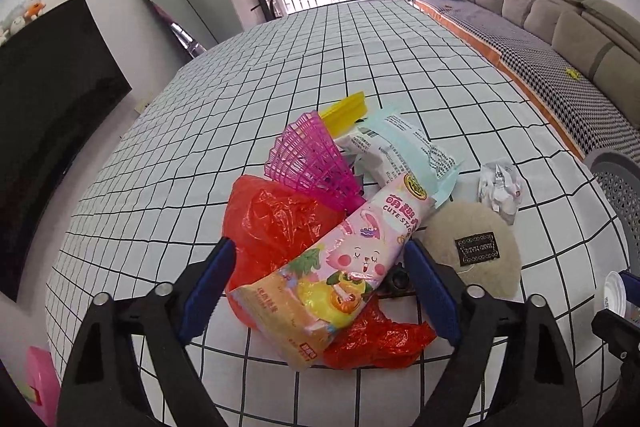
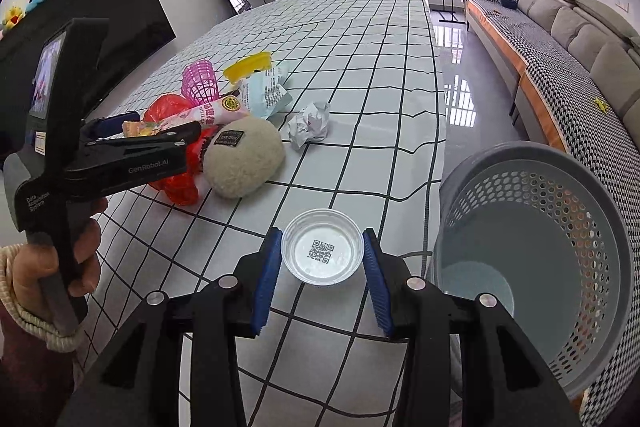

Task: Collect trash
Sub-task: 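Lift the white lid with the right tool while the left tool grasps the pink snack wrapper, then carry the lid and wrapper over the grey basket and open both tools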

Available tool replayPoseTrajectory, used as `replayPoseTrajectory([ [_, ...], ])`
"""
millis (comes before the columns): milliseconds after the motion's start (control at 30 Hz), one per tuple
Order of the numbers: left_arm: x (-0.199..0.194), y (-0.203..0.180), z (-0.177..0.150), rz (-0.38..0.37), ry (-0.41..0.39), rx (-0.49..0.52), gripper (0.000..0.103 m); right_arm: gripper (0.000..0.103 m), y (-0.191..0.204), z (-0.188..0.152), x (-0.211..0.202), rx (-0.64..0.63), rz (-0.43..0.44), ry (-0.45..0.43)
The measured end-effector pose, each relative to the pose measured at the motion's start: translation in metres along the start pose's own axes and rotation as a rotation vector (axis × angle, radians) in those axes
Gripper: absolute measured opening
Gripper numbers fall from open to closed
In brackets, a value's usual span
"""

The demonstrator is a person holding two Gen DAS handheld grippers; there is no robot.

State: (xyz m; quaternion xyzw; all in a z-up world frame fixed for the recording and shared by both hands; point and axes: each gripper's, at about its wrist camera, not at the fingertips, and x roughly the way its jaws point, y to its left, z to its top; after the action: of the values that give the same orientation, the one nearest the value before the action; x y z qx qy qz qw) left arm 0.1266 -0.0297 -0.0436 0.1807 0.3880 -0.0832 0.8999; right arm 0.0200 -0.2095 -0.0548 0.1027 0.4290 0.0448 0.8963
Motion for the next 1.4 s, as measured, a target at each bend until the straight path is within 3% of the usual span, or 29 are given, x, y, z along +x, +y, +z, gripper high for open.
replayPoseTrajectory([
  [167, 0.000, 0.000, -0.001, -0.022, 0.002, -0.004, 0.060, 0.039, 0.000, 0.001, 0.002, 0.004, -0.001, 0.003],
  [333, -0.008, 0.004, -0.005, -0.044, -0.011, -0.022, 0.036, 0.039, -0.002, 0.001, 0.003, 0.007, -0.002, 0.002],
  [867, -0.081, 0.016, -0.007, -0.094, -0.130, -0.148, 0.035, 0.039, -0.017, -0.001, -0.019, 0.037, -0.002, -0.044],
  [1067, -0.099, -0.024, -0.011, -0.161, -0.144, -0.121, 0.035, 0.039, -0.047, -0.011, -0.040, 0.072, -0.060, -0.076],
  [1400, -0.102, -0.133, -0.014, -0.367, -0.076, -0.052, 0.035, 0.039, -0.144, -0.042, -0.067, 0.212, -0.212, -0.079],
])
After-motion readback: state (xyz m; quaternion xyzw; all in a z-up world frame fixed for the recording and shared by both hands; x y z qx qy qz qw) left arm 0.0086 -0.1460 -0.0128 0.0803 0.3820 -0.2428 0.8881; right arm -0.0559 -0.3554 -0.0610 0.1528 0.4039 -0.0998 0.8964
